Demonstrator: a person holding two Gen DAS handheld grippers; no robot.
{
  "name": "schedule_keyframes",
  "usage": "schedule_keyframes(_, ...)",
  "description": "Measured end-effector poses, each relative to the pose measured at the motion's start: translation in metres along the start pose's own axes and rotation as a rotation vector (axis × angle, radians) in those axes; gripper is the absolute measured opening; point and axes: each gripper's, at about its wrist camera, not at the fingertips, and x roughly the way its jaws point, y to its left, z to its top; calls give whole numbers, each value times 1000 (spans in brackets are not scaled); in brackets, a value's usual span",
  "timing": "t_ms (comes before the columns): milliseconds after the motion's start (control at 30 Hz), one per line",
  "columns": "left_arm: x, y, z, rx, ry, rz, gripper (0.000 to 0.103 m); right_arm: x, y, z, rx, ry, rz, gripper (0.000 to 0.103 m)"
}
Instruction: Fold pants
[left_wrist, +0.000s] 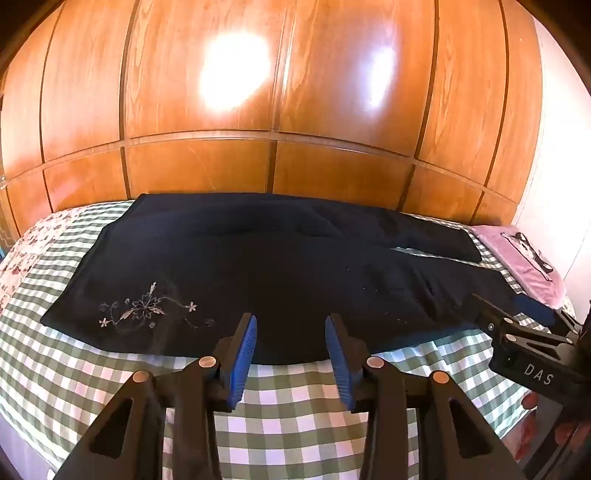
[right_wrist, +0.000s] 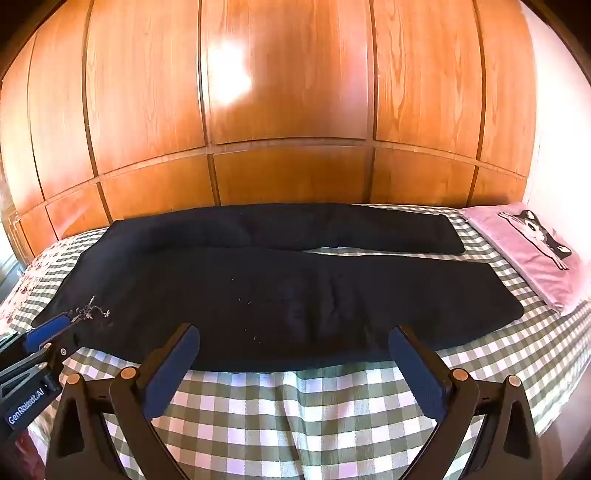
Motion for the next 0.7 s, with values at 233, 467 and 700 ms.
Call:
schedule_keyframes(233, -2, 3, 6, 5, 9, -2, 39, 0, 2, 1, -10, -4, -5, 103)
schedule_keyframes(467, -3, 1, 2, 1, 0, 10, 39, -1, 1, 2, -16, -8, -11, 103)
schedule_keyframes(700, -2, 2, 0, 6, 3, 13, 39, -3, 0, 1, -16, -5, -8, 103)
